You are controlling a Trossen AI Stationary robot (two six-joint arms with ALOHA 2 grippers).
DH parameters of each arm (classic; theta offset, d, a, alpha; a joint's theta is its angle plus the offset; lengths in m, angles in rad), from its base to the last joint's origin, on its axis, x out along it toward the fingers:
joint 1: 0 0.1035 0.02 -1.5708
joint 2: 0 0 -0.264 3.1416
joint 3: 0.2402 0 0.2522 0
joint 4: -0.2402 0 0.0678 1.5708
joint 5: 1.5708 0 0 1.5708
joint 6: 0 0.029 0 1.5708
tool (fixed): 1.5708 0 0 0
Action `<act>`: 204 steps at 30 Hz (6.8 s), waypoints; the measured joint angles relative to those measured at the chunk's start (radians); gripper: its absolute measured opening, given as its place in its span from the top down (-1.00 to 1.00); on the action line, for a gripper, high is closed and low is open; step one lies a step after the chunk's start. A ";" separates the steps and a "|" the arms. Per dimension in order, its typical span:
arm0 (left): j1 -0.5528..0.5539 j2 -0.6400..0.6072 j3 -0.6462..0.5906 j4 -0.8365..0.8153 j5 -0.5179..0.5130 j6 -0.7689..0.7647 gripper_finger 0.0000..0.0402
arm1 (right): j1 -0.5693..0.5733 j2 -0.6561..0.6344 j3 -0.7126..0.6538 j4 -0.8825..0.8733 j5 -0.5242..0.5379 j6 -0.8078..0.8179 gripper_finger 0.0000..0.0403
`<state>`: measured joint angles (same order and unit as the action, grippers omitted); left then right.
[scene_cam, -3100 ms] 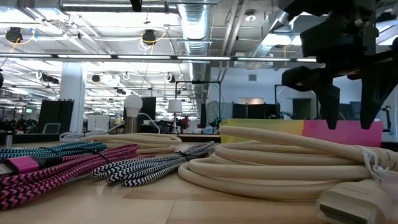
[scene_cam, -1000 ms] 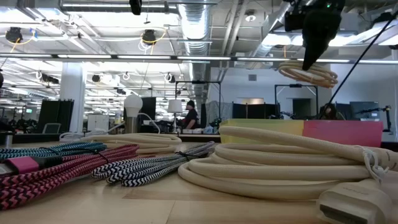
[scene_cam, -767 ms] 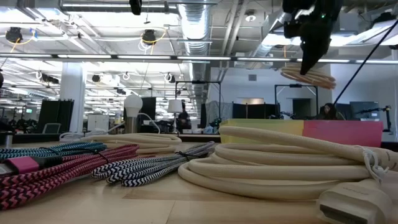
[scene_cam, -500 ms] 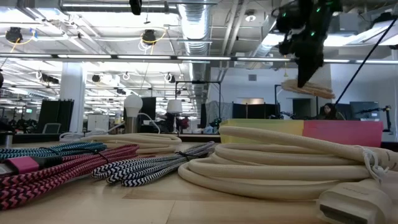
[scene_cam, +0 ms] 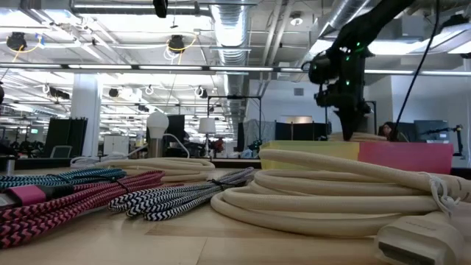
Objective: Pick & Place USB Port
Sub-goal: Put the white HDMI cable into the red bin, then put the white charger cable into the yellow bin
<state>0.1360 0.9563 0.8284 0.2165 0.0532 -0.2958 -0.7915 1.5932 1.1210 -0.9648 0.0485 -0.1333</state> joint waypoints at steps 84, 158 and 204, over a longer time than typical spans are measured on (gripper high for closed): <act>-0.296 0.000 0.000 -0.027 -0.270 -0.031 0.97 | 0.686 -0.705 0.000 0.225 0.045 0.345 0.41; -0.505 0.875 0.468 -0.620 -0.172 -1.025 0.92 | 0.685 -0.702 0.000 0.098 0.265 0.352 0.41; -0.470 0.977 0.368 -0.432 -0.223 -0.966 0.01 | 0.685 -0.702 0.000 0.107 0.265 0.344 0.41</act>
<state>-0.3342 1.9335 1.1967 -0.2155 -0.1696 -1.2623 -0.1070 0.8909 1.1210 -0.8573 0.3138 0.2104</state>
